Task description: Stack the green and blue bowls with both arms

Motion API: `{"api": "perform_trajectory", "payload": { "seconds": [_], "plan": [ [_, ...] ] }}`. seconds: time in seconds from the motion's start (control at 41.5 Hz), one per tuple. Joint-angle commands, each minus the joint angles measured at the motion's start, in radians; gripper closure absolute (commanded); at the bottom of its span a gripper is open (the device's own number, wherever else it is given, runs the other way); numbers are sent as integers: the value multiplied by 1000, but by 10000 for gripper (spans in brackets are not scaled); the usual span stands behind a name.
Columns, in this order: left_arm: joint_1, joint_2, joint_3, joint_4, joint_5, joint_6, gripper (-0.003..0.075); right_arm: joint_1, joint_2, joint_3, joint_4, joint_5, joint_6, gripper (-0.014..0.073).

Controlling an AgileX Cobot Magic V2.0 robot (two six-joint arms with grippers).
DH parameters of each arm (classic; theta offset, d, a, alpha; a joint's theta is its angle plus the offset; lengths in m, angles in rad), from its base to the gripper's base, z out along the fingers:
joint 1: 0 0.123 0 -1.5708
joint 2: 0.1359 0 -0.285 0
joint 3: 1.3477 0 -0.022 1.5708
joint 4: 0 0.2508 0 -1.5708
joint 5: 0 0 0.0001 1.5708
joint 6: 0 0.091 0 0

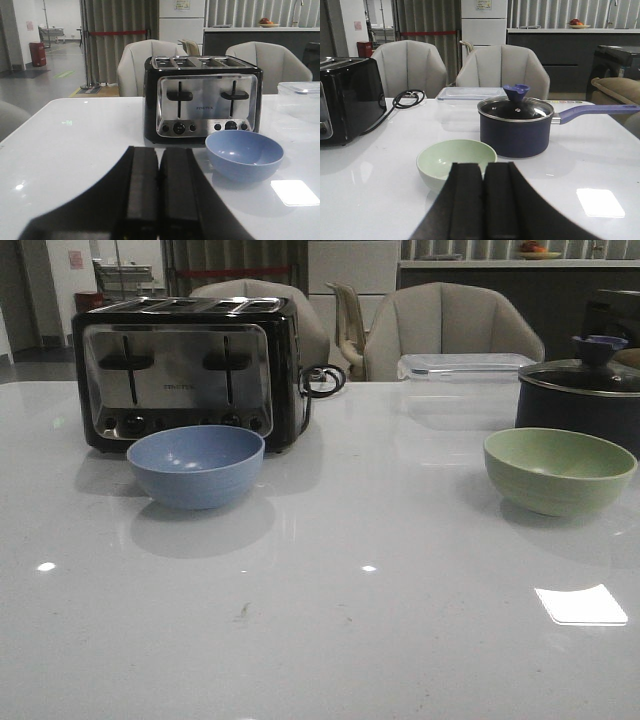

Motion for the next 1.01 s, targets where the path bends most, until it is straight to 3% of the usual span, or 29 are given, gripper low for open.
{"api": "perform_trajectory", "payload": {
  "seconds": [0.0, 0.578, 0.699, 0.843, 0.988],
  "plan": [
    [-3, -16, 8, -7, -91, -3, 622, -9, -20, -6, -11, -91, -1, 547],
    [-3, -16, 8, -7, -91, -3, 622, -9, -20, -6, -11, -91, -1, 547],
    [-3, -16, 0, -7, -174, -3, 622, -9, -20, -14, -13, -153, -1, 547],
    [-3, -16, -97, -1, -184, -5, 622, -9, -20, -151, -13, -109, -1, 547],
    [-3, 7, -262, 42, -99, -1, 622, -9, 16, -350, -16, 48, -1, 547]
  ]
}}
